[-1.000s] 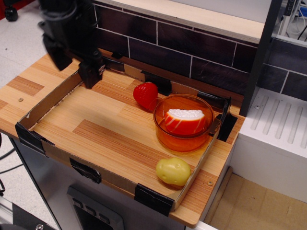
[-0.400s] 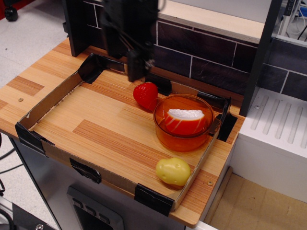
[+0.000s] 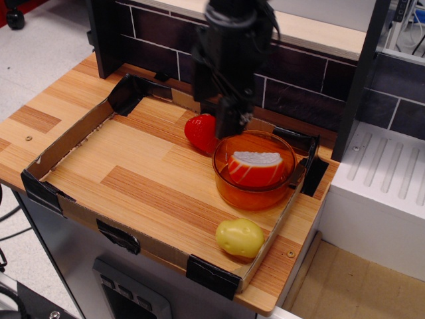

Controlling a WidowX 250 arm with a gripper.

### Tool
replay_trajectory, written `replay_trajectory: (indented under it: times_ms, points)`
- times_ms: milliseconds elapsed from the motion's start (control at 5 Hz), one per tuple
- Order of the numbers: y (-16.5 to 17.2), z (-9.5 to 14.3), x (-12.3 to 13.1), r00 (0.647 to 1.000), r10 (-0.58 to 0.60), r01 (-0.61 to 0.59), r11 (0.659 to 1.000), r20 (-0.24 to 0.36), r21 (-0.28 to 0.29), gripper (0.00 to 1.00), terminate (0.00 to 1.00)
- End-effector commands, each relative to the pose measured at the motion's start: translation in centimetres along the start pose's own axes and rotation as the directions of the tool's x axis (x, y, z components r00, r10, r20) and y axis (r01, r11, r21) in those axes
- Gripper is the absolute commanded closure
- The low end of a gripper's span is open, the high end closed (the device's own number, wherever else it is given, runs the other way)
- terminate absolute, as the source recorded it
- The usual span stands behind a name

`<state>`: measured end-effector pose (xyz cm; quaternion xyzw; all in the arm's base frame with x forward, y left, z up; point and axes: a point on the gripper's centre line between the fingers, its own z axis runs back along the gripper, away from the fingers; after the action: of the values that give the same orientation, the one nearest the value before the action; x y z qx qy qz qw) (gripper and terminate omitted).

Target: Take sushi out of pot

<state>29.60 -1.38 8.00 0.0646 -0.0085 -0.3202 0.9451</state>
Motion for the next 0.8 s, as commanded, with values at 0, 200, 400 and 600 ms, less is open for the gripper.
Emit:
replay_trajectory:
  times_ms: [0, 200, 400, 600]
  points:
    - [-1.8, 0.1, 1.9, 0.998, -0.049, 0.05, 0.999, 0.043, -0.018, 0.0, 0.0]
    - [-2.3, -0.9, 1.9, 0.996, -0.062, 0.063, 0.998, 0.059, -0.008, 0.0, 0.0]
    - [-2.2, -1.6, 2.1, 0.994, -0.079, 0.079, 0.997, 0.076, 0.005, 0.0, 0.0]
    - [-2.0, -2.3, 2.4, 0.995, -0.075, 0.075, 0.997, 0.073, -0.007, 0.0, 0.0]
